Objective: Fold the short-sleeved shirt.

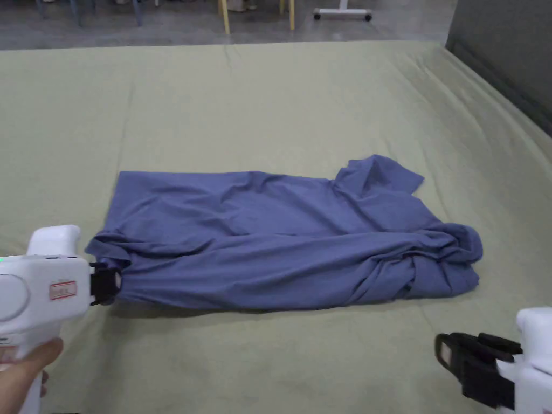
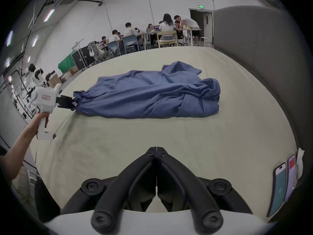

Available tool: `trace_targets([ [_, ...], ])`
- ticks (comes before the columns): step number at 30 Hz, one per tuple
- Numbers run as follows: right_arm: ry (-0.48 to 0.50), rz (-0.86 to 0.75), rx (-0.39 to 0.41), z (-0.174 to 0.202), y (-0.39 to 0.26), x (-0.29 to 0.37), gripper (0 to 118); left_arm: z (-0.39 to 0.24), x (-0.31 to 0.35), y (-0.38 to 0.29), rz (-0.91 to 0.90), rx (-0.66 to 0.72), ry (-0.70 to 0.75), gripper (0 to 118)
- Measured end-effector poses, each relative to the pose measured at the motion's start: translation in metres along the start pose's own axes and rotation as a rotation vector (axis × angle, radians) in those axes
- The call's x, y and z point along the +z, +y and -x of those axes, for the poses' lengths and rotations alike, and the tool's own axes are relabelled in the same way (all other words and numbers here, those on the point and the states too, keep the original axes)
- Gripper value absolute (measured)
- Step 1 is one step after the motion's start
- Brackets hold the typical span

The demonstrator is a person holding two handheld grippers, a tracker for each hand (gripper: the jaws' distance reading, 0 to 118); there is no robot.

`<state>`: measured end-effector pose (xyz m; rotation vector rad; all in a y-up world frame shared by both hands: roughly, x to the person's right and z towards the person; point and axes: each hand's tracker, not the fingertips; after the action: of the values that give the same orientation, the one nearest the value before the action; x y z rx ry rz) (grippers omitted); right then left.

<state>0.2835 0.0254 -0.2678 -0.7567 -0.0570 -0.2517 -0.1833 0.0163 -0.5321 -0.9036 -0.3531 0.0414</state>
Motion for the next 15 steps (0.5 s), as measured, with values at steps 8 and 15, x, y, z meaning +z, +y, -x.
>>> trace_targets([
  [8, -0.134, 0.102, -0.198, -0.092, 0.065, -0.125, 118, -0.003, -0.002, 0.001, 0.053, -0.01, 0.03, 5],
  [15, -0.174, 0.146, 0.042, -0.085, 0.079, -0.123, 14, -0.001, -0.007, 0.0, 0.085, -0.013, 0.028, 5],
])
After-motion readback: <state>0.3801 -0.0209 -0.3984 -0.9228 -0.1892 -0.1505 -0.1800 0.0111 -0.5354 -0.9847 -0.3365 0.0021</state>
